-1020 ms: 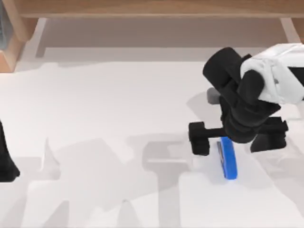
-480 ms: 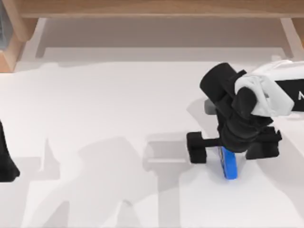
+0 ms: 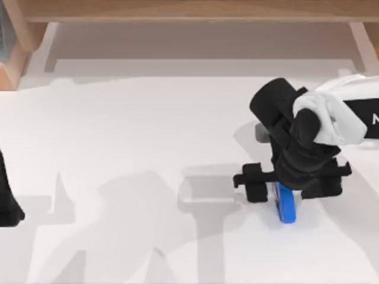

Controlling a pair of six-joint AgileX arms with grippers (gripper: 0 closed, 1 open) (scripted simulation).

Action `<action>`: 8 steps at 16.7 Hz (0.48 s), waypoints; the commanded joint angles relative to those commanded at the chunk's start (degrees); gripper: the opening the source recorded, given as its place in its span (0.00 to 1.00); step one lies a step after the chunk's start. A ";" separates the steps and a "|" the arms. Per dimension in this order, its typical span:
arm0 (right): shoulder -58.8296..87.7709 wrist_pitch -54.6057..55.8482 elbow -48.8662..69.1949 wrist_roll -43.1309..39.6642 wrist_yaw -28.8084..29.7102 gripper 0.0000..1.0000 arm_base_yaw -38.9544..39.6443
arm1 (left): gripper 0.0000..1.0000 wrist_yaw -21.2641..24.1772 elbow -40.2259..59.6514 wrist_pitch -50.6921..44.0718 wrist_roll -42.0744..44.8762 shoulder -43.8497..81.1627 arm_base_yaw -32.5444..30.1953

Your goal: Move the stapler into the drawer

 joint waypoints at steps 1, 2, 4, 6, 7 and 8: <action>0.00 0.00 0.00 0.00 0.00 0.25 0.00 | 1.00 0.00 0.00 0.00 0.00 0.00 0.00; 0.00 0.00 0.00 0.00 0.00 0.17 0.00 | 1.00 0.00 0.00 0.00 0.00 0.00 0.00; 0.00 0.00 0.00 0.00 0.00 0.02 0.00 | 1.00 0.00 0.00 0.00 0.00 0.00 0.00; 0.00 0.00 0.00 0.00 0.00 0.00 0.00 | 1.00 0.00 0.00 0.00 0.00 0.00 0.00; 0.00 0.00 0.00 0.00 0.00 0.00 0.00 | 1.00 0.00 0.00 0.00 0.00 0.00 0.00; 0.00 0.00 0.00 0.00 0.00 0.00 0.00 | 1.00 0.00 0.00 0.00 0.00 0.00 0.00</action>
